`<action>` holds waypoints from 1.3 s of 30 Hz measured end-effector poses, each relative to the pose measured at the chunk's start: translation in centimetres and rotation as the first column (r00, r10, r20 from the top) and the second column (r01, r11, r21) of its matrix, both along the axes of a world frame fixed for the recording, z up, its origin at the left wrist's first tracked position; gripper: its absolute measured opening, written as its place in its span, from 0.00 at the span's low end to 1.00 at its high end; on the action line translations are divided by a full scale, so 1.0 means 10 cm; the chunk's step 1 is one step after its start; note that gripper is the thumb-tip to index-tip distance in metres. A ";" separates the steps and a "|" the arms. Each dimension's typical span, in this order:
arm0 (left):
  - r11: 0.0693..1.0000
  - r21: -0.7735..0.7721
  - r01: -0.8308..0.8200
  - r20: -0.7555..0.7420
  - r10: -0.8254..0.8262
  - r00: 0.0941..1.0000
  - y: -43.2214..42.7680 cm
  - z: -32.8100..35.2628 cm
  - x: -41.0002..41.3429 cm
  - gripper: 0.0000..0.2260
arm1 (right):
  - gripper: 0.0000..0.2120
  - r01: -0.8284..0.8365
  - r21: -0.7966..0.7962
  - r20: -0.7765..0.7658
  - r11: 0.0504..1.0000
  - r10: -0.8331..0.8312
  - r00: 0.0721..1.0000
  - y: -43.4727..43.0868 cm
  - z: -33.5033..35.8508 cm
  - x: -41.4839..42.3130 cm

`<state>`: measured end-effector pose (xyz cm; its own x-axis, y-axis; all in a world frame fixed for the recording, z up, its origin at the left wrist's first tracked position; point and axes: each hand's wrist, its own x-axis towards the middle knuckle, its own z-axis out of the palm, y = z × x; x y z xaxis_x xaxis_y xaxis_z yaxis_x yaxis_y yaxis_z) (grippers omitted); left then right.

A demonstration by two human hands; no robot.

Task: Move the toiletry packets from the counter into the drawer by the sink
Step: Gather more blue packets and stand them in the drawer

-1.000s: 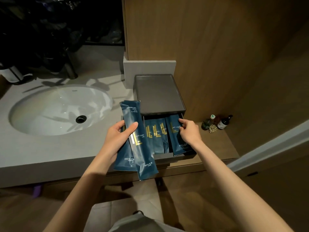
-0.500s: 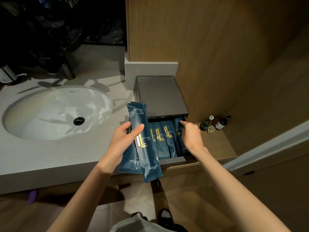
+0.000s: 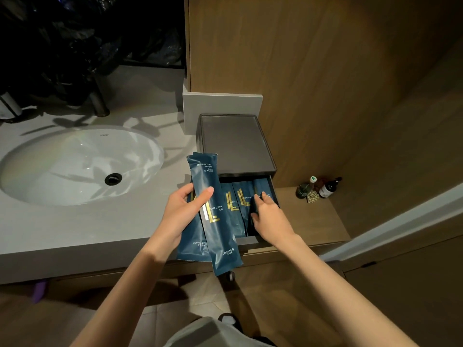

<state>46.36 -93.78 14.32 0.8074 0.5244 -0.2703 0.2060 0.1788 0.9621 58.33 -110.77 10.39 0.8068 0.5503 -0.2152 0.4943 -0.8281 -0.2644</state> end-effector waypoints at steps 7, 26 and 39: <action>1.000 -0.004 0.001 0.013 -0.001 1.000 -0.07 -0.02 0.03 0.23 | 0.28 -0.022 -0.047 -0.156 0.999 0.014 0.988 0.03 -0.07 0.06; 0.986 0.071 -0.151 -0.019 0.153 0.988 0.02 -0.05 0.05 0.06 | 0.46 -0.621 -0.410 -0.214 0.668 0.591 0.778 0.17 0.11 0.60; 0.981 0.048 -0.188 -0.020 0.189 0.982 -0.05 -0.02 0.10 0.10 | 0.61 -0.626 -0.301 -0.256 0.719 0.572 0.780 0.17 0.01 0.72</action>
